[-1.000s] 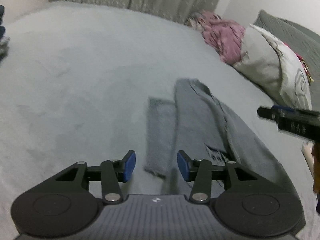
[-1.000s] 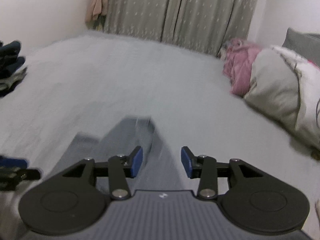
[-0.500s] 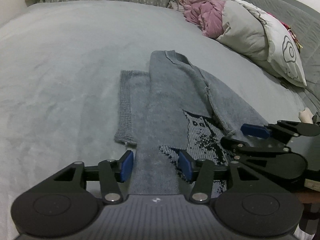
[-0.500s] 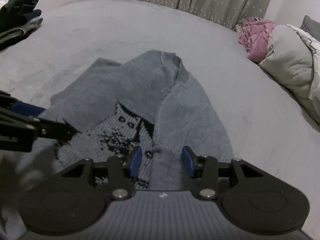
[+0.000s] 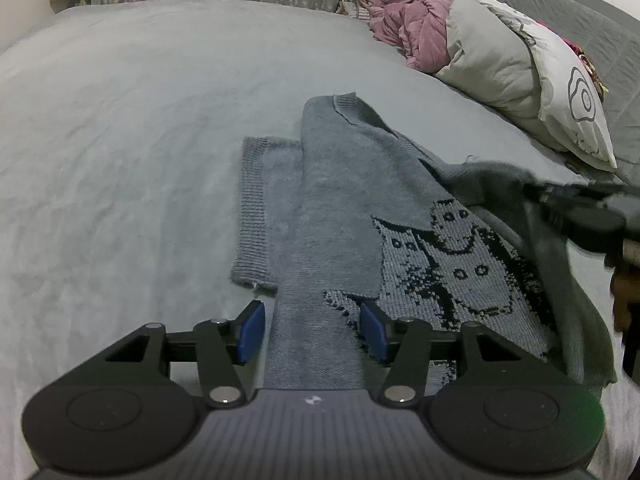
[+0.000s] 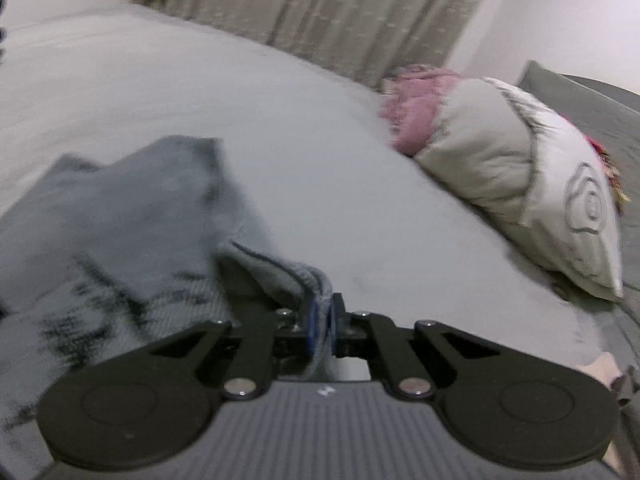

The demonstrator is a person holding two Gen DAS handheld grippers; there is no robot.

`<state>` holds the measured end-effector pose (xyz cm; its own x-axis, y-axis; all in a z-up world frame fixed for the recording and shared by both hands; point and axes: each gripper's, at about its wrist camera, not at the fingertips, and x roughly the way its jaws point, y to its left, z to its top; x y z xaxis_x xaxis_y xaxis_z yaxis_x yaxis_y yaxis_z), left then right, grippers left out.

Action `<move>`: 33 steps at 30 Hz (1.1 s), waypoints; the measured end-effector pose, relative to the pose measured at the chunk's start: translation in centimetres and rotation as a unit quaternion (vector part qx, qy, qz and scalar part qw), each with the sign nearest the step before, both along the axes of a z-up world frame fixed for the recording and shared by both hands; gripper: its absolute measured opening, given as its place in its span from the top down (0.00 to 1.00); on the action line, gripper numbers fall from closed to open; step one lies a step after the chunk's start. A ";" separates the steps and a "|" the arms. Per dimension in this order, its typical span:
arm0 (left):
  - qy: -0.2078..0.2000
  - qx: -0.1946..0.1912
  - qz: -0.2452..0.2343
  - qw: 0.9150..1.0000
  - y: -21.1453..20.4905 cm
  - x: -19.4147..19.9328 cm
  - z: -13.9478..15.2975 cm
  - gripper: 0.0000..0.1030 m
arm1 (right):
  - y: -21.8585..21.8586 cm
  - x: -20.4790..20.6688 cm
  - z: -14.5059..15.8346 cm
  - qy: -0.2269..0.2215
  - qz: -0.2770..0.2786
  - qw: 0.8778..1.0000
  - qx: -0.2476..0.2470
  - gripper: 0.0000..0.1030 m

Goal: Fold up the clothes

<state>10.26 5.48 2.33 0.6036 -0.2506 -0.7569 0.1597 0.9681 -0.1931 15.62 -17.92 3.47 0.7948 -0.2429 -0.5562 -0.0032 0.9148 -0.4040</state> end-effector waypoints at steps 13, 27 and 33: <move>-0.006 0.014 -0.013 1.000 -0.2 0.0 -0.4 0.43 | -4.7 5.8 -1.8 0.001 -0.064 0.997 -0.040 0.98; -0.006 0.016 -0.023 1.000 -0.3 0.1 -0.5 0.36 | -8.5 8.0 -3.5 0.033 -0.115 0.993 -0.019 0.68; -0.010 0.029 -0.031 0.999 -0.8 -0.1 -0.6 0.31 | -8.6 4.6 -2.3 0.026 -0.115 0.993 0.025 0.55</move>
